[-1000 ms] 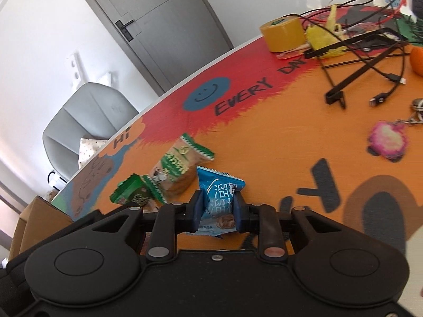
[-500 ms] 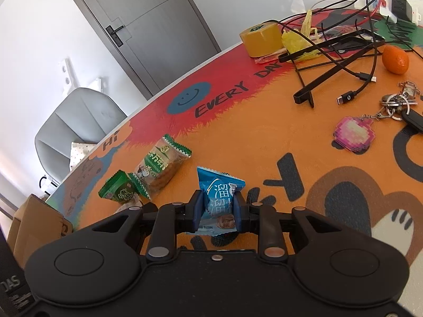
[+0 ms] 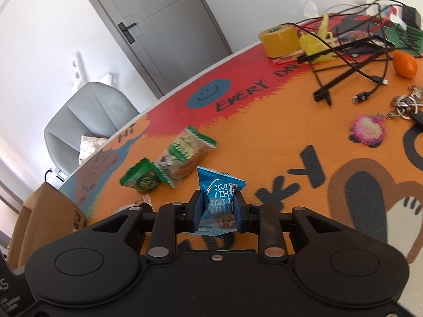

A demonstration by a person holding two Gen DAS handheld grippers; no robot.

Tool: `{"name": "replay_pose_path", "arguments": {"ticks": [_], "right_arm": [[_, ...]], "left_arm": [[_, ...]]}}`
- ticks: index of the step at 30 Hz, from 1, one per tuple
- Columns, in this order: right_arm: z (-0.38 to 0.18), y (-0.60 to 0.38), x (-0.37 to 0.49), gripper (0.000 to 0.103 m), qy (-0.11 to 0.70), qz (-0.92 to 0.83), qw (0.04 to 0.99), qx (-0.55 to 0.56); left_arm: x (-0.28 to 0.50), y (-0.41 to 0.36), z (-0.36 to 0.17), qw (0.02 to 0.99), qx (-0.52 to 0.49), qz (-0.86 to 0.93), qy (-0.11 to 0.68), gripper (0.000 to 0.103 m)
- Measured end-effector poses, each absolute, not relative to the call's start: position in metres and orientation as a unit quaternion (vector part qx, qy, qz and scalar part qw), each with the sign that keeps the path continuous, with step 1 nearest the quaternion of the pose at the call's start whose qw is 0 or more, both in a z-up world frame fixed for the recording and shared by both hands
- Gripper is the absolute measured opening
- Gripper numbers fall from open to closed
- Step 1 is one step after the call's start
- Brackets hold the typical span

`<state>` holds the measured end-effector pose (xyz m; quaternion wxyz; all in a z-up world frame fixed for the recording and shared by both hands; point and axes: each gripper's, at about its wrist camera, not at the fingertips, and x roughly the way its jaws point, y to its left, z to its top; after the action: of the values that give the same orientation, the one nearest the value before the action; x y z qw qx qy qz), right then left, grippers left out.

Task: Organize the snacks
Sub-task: 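Grasp the brown wrapped snack with left tool while right tool grasps the blue-wrapped candy, then carry the brown snack to the box with left tool while right tool carries the blue candy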

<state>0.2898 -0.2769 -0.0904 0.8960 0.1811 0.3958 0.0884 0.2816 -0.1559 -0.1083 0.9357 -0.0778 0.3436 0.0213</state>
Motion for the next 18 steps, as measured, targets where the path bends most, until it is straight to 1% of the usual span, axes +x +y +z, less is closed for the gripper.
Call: {"name": "replay_pose_path", "arguments": {"ticks": [18], "right_arm": [[-0.056, -0.233, 0.277, 0.026, 0.362, 0.133, 0.908, 0.165]], "left_arm": [[0.247, -0.115, -0.052, 0.952, -0.1, 0.021, 0.288, 0.036]]}}
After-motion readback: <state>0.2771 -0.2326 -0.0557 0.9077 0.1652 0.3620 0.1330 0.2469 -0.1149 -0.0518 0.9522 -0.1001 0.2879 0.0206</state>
